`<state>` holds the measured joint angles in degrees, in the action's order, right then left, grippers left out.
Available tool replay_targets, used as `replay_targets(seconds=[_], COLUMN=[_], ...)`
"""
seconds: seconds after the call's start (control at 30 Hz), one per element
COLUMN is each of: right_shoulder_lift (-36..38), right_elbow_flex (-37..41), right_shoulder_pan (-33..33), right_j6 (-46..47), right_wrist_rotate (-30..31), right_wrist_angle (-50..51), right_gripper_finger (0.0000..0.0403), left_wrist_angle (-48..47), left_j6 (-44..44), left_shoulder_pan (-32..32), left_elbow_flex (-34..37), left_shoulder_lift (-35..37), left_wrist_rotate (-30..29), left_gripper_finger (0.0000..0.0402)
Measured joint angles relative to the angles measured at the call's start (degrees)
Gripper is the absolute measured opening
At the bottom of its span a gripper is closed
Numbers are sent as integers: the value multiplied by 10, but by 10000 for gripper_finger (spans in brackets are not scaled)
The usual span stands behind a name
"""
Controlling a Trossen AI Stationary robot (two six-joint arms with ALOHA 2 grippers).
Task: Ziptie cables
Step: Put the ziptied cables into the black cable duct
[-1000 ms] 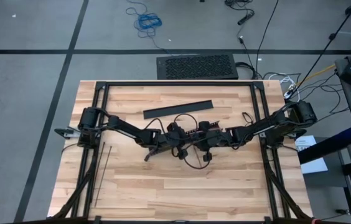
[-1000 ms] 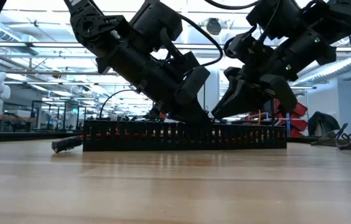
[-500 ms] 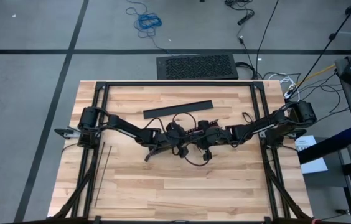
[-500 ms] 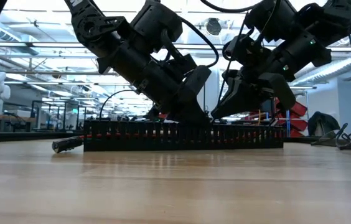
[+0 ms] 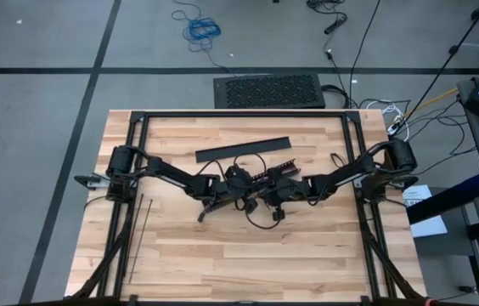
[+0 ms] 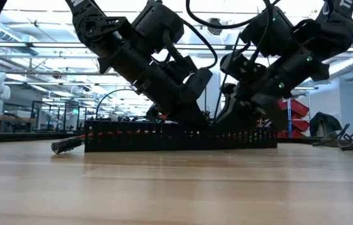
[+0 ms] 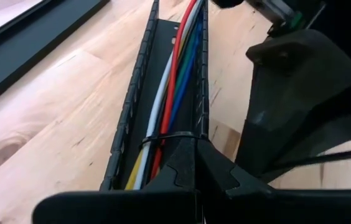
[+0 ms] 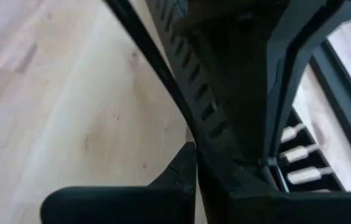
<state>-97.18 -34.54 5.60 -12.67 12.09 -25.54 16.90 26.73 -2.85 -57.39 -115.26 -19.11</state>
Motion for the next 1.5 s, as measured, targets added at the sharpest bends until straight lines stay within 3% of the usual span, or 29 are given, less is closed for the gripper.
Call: replay_targets(seconds=[0.23,1.03,1.37,1.5], right_shoulder_lift=[5,5,5,12], right_elbow_flex=[0,0,0,0], right_shoulder_pan=[0,-9,-10,8], right_j6=[4,40,66,68], right_wrist_rotate=[29,45,9,14], right_wrist_angle=[0,20,40,52], right_gripper_finger=[0,0,0,3], left_wrist_angle=[-19,-15,2,33], left_j6=[25,99,78,34], left_shoulder_pan=[0,10,10,11], left_elbow_flex=[0,-2,-1,-3], left_shoulder_lift=[0,-20,-21,-24], left_wrist_rotate=[-5,11,16,50], left_gripper_finger=[3,3,3,6])
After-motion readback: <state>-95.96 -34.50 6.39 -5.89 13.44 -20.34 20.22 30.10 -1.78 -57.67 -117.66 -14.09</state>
